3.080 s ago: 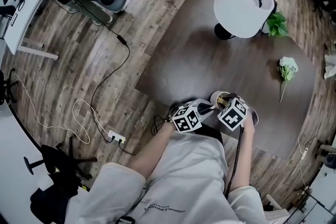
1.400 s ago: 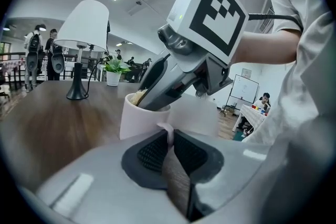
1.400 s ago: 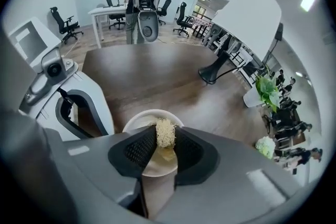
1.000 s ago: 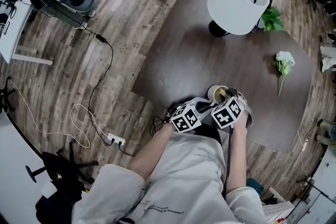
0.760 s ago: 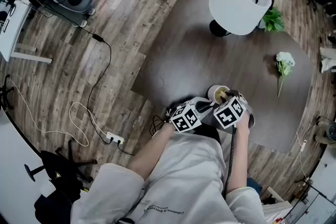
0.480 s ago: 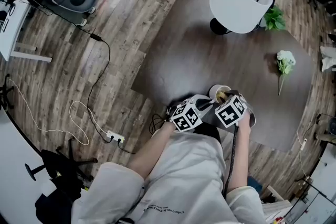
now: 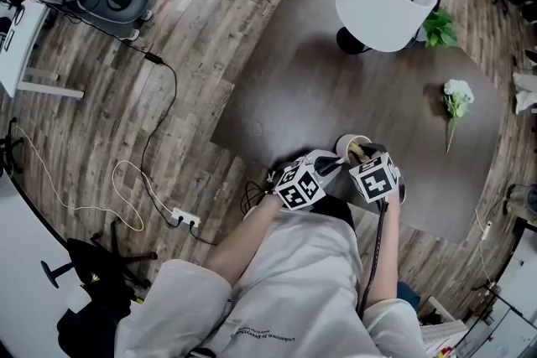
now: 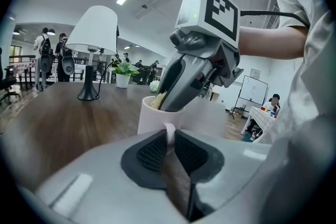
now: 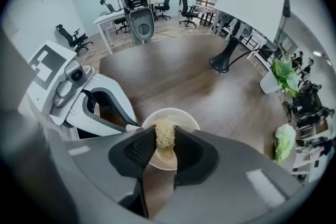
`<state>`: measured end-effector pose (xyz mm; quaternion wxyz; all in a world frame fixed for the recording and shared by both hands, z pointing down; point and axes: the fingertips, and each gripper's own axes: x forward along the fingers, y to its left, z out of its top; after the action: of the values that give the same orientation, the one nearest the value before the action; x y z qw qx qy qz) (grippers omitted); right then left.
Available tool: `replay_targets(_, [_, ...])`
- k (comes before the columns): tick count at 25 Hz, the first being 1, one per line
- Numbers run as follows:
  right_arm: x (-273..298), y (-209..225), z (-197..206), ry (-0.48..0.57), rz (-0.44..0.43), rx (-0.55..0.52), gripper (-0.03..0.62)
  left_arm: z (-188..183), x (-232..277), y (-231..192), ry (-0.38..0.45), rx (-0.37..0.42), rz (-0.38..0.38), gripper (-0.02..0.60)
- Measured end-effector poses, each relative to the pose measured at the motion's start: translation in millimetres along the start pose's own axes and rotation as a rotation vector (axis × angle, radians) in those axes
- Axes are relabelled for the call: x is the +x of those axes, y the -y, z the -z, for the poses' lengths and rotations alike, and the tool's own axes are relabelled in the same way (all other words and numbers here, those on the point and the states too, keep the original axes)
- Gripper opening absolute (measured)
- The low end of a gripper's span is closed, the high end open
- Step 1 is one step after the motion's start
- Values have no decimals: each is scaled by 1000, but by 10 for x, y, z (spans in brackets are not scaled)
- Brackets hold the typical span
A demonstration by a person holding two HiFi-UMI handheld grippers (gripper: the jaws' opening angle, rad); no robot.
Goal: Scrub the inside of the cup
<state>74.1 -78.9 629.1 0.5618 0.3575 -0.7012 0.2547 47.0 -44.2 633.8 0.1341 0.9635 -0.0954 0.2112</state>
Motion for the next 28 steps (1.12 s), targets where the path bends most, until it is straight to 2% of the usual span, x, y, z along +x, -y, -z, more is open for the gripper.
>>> replay_targets(5, [-63,32,-80,86,17,60,122,-3,22,-4,12,-19,-13,45])
replay_targets(13, [-432,64,-170,154,-12,49,121,-12,52,-85,14,-38,-25,43])
replay_targets(17, [-611,-11,-30,122,-67,5,121,-14,48,-90,10,-47,-27,43])
replay_targets(22, [-759,-16,60,117,-76,-17,120,-23,67,-104,10,-55,-34,43])
replay_targets(26, [-721,-195,295,18,-150,-52,120,-20,70,-112,10,-59,-36,45])
replay_targets(28, [-620,-247,419,-34,-151,-63,120,0,76,-110,12,-67,-35,45])
